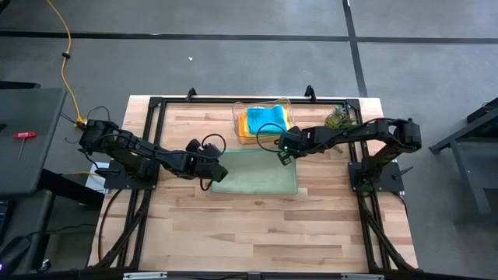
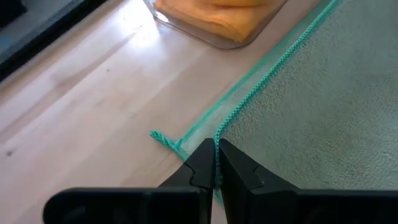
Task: Fold microfiber towels
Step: Fold the light green microfiber towel
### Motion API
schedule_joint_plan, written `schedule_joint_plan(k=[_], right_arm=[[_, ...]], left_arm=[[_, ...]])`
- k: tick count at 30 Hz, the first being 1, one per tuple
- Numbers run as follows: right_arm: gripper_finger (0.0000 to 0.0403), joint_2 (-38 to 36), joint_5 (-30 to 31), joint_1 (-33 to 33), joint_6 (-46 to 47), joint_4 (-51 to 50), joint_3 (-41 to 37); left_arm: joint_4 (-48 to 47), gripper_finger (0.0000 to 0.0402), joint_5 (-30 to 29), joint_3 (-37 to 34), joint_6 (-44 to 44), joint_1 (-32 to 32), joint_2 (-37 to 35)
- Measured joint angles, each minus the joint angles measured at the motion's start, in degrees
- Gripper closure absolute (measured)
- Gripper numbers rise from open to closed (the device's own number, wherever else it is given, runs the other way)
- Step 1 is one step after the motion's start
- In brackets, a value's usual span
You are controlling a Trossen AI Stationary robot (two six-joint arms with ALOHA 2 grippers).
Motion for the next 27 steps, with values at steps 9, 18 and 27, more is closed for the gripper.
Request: schedule_joint_plan(k=[9, 18, 27], right_arm=[[0.0378, 0.0, 0.87, -0.02, 4.47, 0.13, 0.0], [0.0267, -0.06, 3.04, -0.89, 5.22, 0.15, 0.0], [0.0196, -5.85, -2.56, -1.33, -1.38, -4.96, 0.07]], left_arm=[[0.02, 0.0374, -1.82, 0.0, 1.68, 0.0, 0.0], [-0.95, 0.0316, -2.19, 0.42, 8.67, 2.69, 0.0], [-10.96, 0.0267, 6.77, 3.37, 14.5, 6.04, -9.81]])
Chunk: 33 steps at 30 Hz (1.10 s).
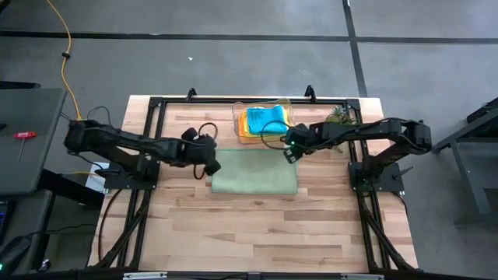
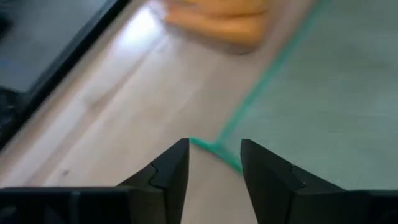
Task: Fold microfiber towels
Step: Fold the light green microfiber towel
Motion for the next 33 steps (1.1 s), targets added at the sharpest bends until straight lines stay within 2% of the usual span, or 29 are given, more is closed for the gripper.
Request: schedule_joint_plan(k=[3, 6, 9, 11, 14, 18, 26, 29, 33], right_arm=[[0.0192, -1.42, -3.39, 1.26, -2.51, -5.5, 0.0], [0.0192, -2.14, -5.02, 2.87, -4.41, -9.16, 0.0], [0.0192, -3.47, -5.5, 4.72, -5.33, -8.91, -0.02], [0.0191, -4.96, -5.3, 5.94, -5.32, -7.56, -0.02], [0.0191, -7.72, -3.33, 7.94, -4.23, -6.36, -0.02], [0.0191, -13.18, -0.42, 10.71, 0.34, -5.43, -3.04], [0.0192, -30.63, -5.27, 14.15, 22.25, 9.66, -20.91], [0.0193, -32.1, -5.1, 14.25, 27.5, 10.87, -22.71], [0.0198, -28.98, -4.71, 13.79, 28.2, 11.12, -22.13]], left_arm=[[-0.56, 0.0256, 5.88, -0.1, -0.18, -1.28, -6.23], [5.09, 0.025, 10.39, -2.66, -0.32, -3.82, -13.72], [17.74, 0.025, 14.59, -8.08, -0.21, -7.02, -21.36], [30.13, 0.0251, 17.34, -12.7, 0.07, -8.78, -25.77], [46.87, 0.0251, 18.23, -19.9, -1.28, -10.34, -30.45], [58.58, 0.0252, 16.25, -25.99, -3.92, -10.7, -34.09], [60.8, 0.025, 14.82, -27.28, 1.67, -10.68, -36.89], [60.79, 0.025, 14.63, -27.28, 4.68, -10.68, -36.87], [60.79, 0.025, 14.61, -27.28, 4.9, -10.63, -36.87]])
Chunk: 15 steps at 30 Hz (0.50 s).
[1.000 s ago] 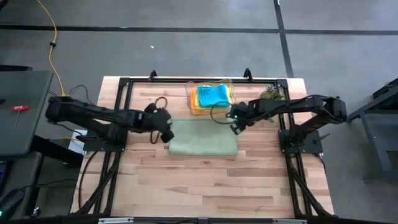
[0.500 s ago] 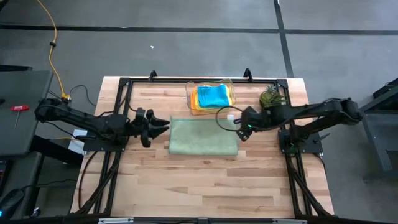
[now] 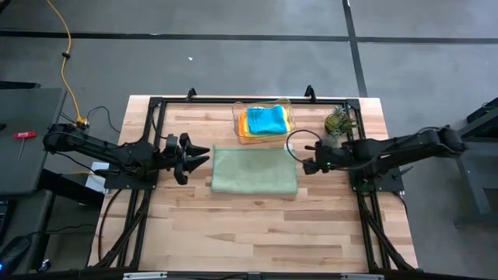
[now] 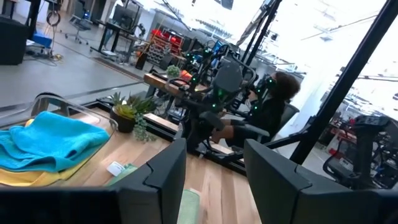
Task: Fold microfiber towels
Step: Fold the light green microfiber towel
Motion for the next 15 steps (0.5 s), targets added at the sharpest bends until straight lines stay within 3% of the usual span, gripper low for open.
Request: schedule_joint_plan(k=[15], right_arm=[[0.0203, 28.24, -2.74, -3.36, -0.26, 9.13, 4.91]], left_arm=[[0.0, 0.025, -0.88, 0.0, -0.78, 0.02, 0.0]])
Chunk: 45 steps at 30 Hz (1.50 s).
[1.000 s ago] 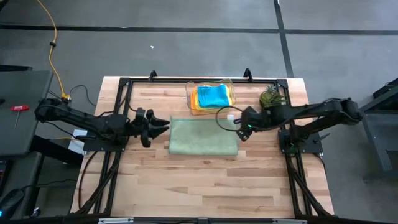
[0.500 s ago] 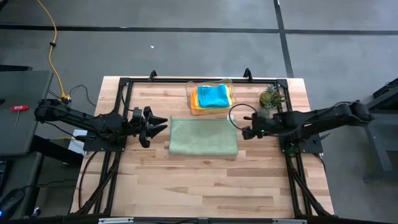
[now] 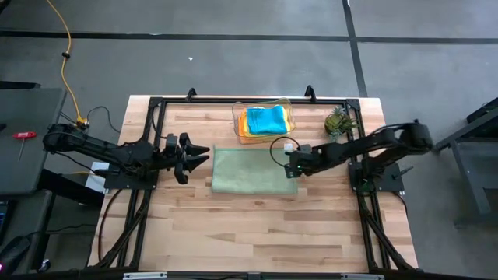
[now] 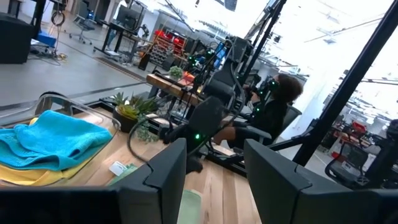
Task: Fold microfiber towels
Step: Fold the light green microfiber towel
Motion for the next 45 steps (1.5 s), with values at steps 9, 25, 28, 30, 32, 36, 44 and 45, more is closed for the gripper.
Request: schedule_joint_plan(k=[9, 25, 28, 30, 32, 36, 44, 45], right_arm=[[0.0203, 3.63, -0.35, -0.03, 4.45, 4.68, 0.32], [0.0282, 3.88, -3.95, -0.06, 6.27, 6.79, 0.2], [0.0314, 4.72, -3.88, -0.05, 5.41, 6.64, 0.2], [0.0338, 5.7, -3.83, -0.05, 4.13, 6.51, 0.23], [0.0366, 6.3, -3.6, -0.05, 2.94, 6.32, 0.35], [0.0396, 5.19, -3.74, -0.1, -0.44, 5.7, 0.26], [0.0402, -9.79, -4.53, 0.72, -0.88, -11.76, -4.84], [0.0402, -12.5, -4.7, 1.37, 0.73, -13.81, -6.2]], left_arm=[[0.0, 0.025, -0.4, 0.0, 0.0, 0.0, 0.0], [-1.12, 0.025, -0.42, 0.02, -0.01, 0.0, 0.0], [-1.95, 0.025, -0.43, 0.02, -0.02, 0.0, 0.02], [-2.09, 0.025, -0.43, 0.02, -0.02, 0.0, 0.0], [-2.22, 0.025, -0.43, 0.02, -0.02, 0.0, 0.02], [-2.22, 0.025, -0.43, 0.04, -0.05, 0.0, 0.02], [-2.25, 0.025, -0.57, 0.04, -0.07, 0.0, 0.0], [-2.34, 0.025, -0.65, 0.04, -0.04, 0.0, 0.02]])
